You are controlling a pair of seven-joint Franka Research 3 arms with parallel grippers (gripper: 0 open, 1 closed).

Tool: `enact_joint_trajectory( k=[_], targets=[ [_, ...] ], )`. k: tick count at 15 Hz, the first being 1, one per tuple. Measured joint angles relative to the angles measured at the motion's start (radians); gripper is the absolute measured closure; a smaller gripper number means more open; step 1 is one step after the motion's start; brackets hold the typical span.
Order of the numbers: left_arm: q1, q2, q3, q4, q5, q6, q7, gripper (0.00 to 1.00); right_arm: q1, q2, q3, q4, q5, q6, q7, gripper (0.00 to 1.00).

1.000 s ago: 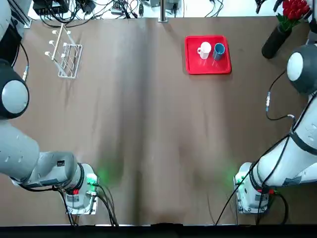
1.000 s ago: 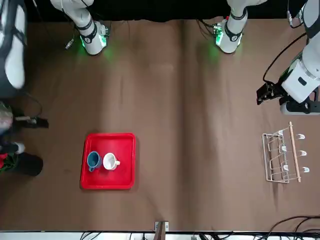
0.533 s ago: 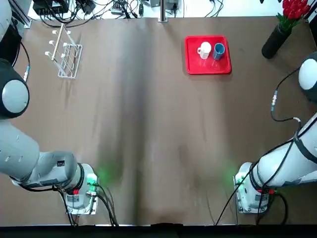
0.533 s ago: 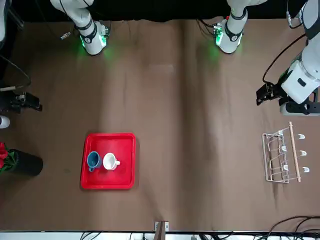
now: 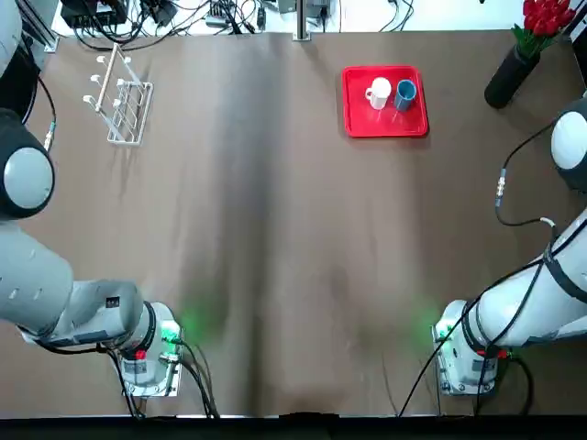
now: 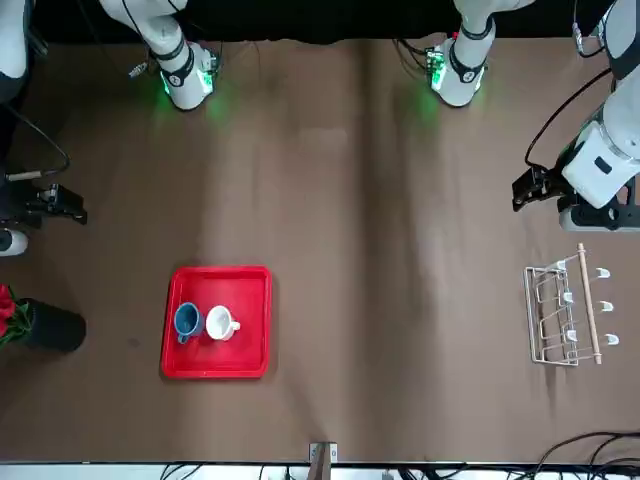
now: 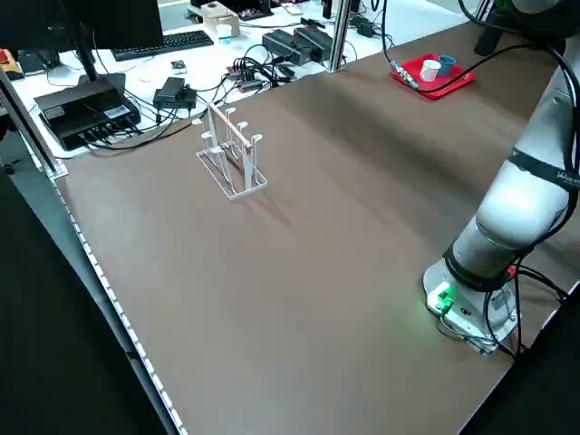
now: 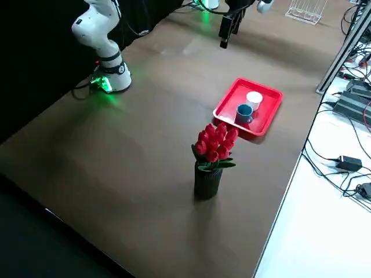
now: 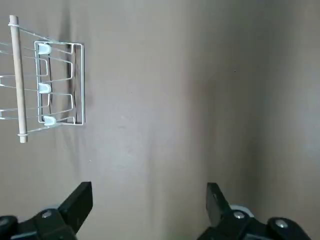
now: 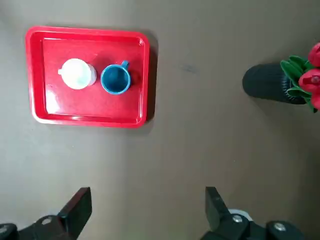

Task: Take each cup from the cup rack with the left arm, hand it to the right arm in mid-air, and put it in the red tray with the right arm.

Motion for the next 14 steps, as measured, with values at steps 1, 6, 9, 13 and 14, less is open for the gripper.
enact_joint_trajectory(
  k=[1, 6, 9, 13, 14],
  targets=[
    [0.0, 0.0, 0.0, 0.002, -0.002, 0.003, 0.0, 0.0, -0.011, -0.005, 0.013, 0.0, 0.0, 0.008, 0.001, 0.0],
    [0.007, 0.001, 0.003, 0.014, -0.022, 0.008, 0.0, 0.0, -0.07, -0.031, 0.07, -0.026, -0.001, 0.058, 0.007, 0.0],
    [0.008, 0.008, 0.004, 0.031, -0.022, 0.01, 0.0, 0.0, -0.084, -0.069, 0.095, -0.112, -0.001, 0.152, 0.01, 0.0],
    [0.008, 0.017, 0.004, 0.045, -0.022, 0.01, 0.0, 0.0, -0.084, -0.134, 0.113, -0.218, -0.01, 0.198, 0.012, 0.0],
    [0.009, 0.018, 0.004, 0.046, -0.022, 0.01, 0.0, 0.0, -0.084, -0.136, 0.114, -0.22, -0.014, 0.198, 0.012, 0.0]
  ],
)
